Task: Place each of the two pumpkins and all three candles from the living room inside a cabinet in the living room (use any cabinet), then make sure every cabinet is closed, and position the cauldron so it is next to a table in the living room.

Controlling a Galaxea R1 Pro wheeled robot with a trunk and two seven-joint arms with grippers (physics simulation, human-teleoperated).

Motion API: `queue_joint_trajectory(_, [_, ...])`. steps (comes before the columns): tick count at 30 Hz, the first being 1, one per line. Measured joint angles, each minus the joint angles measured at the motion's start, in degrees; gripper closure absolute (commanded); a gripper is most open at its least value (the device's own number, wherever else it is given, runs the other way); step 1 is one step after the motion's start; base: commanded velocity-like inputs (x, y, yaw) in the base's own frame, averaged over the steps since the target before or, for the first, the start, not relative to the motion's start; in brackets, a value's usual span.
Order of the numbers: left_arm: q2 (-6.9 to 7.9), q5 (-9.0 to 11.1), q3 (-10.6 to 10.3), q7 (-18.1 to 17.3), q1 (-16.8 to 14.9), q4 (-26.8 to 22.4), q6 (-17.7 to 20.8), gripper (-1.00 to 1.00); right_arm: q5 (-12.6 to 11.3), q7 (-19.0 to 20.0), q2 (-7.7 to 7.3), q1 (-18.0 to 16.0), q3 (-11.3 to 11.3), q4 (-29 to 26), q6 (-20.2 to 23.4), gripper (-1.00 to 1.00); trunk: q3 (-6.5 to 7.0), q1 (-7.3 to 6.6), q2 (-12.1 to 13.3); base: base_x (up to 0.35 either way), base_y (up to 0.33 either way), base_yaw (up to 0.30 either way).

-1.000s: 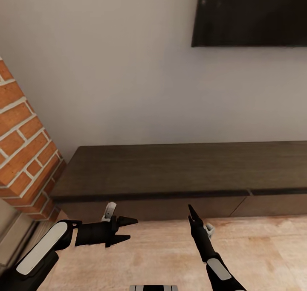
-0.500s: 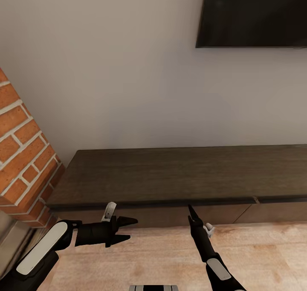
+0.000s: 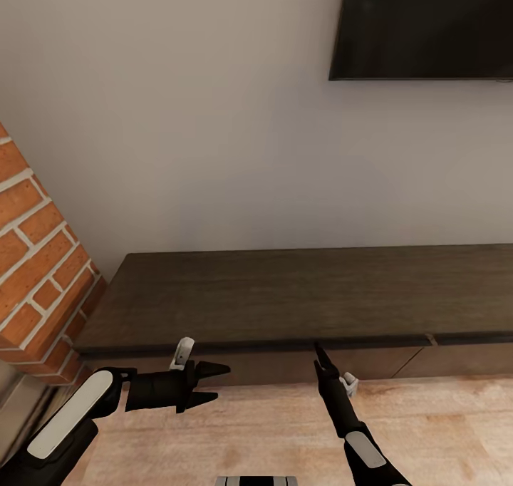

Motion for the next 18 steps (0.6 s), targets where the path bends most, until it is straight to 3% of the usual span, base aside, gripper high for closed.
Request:
queue_joint_trajectory(12, [0.00,0.0,0.0,0.0,0.0,0.0,0.0,-1.00,0.1,-0.1,0.00,0.0,0.0,0.0,-0.1,-1.00,0.00,0.00,0.0,0.019,0.000,0.000])
queue_joint_trajectory(13, [0.00,0.0,0.0,0.0,0.0,0.0,0.0,-1.00,0.1,-0.1,0.00,0.0,0.0,0.0,-0.1,1.00,0.00,0.00,0.0,0.004,0.000,0.000])
queue_joint_trajectory(18, [0.00,0.0,0.0,0.0,0.0,0.0,0.0,-1.00,0.0,0.3,0.01,0.0,0.2,-0.1,-0.2,1.00,0.01,-0.01,0.0,0.001,0.000,0.000])
